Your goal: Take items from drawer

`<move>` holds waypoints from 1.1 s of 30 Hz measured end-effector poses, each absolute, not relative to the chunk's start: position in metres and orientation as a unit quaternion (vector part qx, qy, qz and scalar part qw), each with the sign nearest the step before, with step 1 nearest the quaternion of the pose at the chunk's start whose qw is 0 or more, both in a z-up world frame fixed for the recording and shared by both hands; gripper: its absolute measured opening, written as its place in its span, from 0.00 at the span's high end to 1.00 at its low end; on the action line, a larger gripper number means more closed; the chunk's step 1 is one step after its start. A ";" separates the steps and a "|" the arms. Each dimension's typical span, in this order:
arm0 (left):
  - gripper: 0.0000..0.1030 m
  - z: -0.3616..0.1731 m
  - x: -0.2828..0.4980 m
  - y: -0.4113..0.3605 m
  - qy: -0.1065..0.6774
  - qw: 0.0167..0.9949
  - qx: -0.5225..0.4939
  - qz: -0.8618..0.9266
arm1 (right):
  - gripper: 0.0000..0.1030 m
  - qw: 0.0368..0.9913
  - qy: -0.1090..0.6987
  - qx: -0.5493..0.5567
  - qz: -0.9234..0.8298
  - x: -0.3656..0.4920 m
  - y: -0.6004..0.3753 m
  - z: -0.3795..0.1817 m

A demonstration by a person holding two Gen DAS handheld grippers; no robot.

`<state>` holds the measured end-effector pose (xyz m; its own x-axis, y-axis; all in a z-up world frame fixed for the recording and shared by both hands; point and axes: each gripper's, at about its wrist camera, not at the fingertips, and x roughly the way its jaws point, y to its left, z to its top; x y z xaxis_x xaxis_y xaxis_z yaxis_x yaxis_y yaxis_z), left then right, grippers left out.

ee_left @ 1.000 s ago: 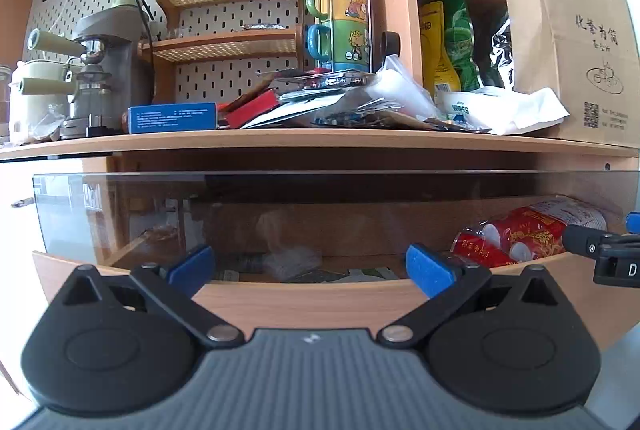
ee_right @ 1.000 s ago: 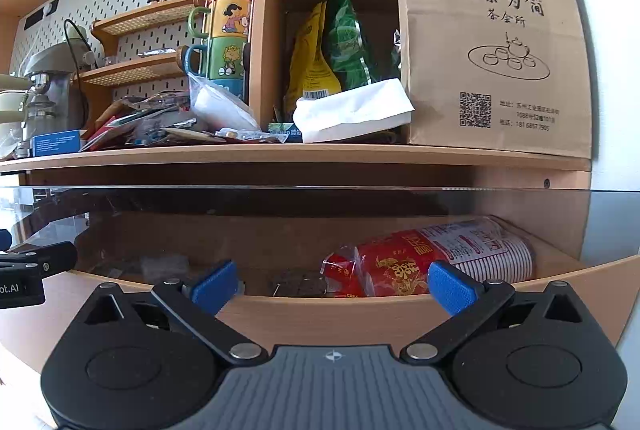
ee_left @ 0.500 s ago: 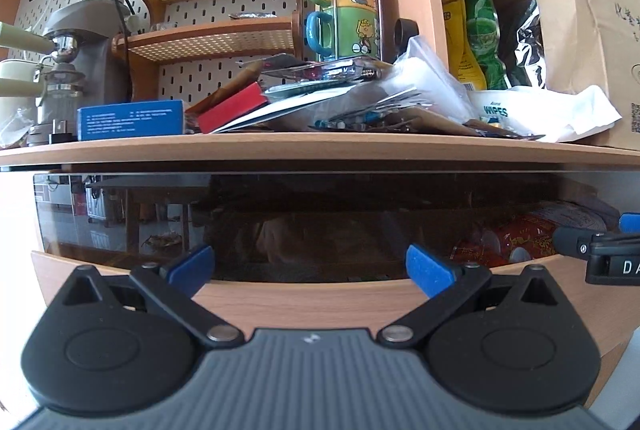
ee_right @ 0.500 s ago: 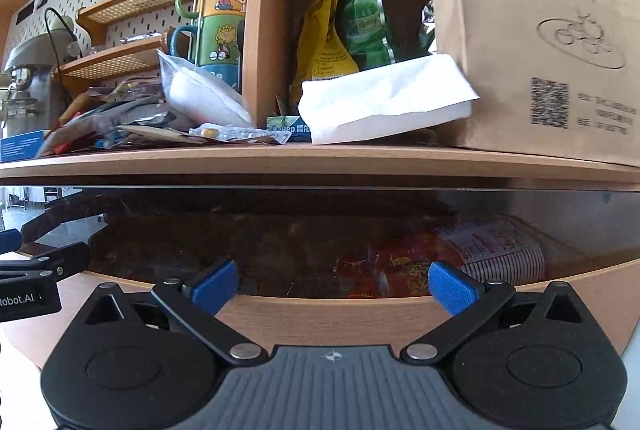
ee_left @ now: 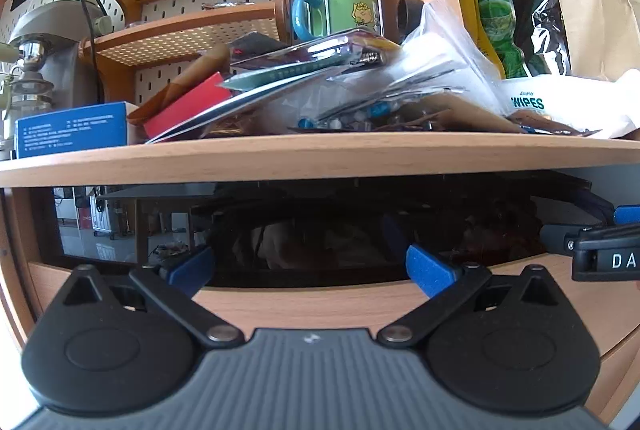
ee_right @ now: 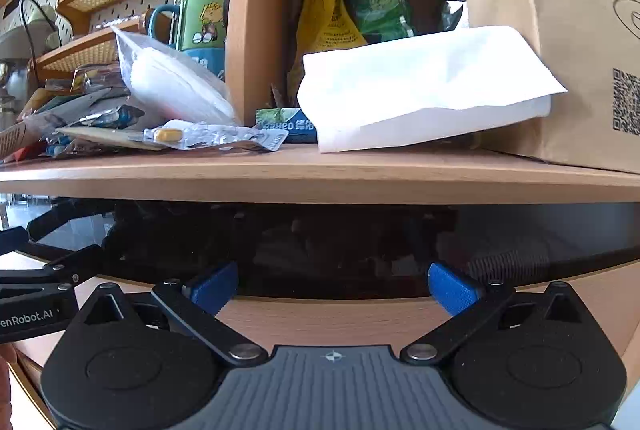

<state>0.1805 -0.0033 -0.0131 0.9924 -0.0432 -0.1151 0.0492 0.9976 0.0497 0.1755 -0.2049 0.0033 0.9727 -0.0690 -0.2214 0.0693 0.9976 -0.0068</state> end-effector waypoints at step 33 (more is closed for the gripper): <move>0.00 0.003 -0.039 0.017 0.111 0.993 0.001 -0.028 | 0.00 0.994 0.083 0.005 -0.074 -0.045 -0.163 -0.004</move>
<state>-0.0392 0.0173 0.0032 0.9739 -0.0560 -0.2200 0.0564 0.9984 -0.0045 -0.0450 -0.1627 -0.0040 0.9753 -0.1461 -0.1659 0.1477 0.9890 -0.0024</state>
